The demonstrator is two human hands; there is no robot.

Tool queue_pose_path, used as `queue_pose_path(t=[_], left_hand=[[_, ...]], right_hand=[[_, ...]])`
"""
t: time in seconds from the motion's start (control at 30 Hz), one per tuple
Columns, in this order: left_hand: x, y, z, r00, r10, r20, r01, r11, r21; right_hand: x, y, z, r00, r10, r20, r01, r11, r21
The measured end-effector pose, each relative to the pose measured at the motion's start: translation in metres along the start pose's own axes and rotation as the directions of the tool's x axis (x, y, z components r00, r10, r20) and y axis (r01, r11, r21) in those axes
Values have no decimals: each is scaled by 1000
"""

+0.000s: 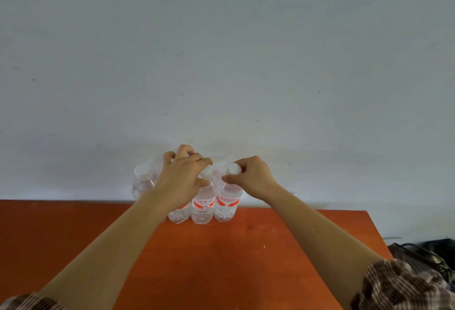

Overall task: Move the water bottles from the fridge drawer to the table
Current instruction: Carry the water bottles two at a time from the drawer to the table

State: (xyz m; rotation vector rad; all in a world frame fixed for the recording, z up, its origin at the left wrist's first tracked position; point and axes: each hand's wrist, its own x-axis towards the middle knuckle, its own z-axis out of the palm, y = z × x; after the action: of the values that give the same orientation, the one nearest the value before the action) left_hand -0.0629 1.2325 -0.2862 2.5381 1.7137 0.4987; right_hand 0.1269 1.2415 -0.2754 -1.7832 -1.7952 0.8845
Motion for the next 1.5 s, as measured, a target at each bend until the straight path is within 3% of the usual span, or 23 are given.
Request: queue_pose_path(t=[0.2,0.6,0.83,1.03,1.2,1.33,1.5], left_hand=[[-6,4,-1,1000,-18,1,18,1000,0],[-20,16,1,999,-35,11,35,997,73],[-19,56,-4,998,-18,-63,23,996,82],[-30,140,4,998,66,3,-66,995,-78],[-72,237,24,983,154,102,-132,972,-194],[-112,329,38,936,285,208,-244,949,-200],[-191,454,39,841,462,282,-428,887,-175]], right_hand=[[-6,3,-2,998,-45,45,52,984,-173],[-31,15,1,1000,6,-12,-8,989,-151],[-69,29,-18,994,-58,-95,31,963,-267],[-147,67,-61,975,12,-220,-82,947,-312],[-240,113,-97,940,91,-330,-236,870,-433],[-336,158,-126,898,178,-403,-373,793,-481],[-492,214,-156,792,325,-517,-576,679,-455]])
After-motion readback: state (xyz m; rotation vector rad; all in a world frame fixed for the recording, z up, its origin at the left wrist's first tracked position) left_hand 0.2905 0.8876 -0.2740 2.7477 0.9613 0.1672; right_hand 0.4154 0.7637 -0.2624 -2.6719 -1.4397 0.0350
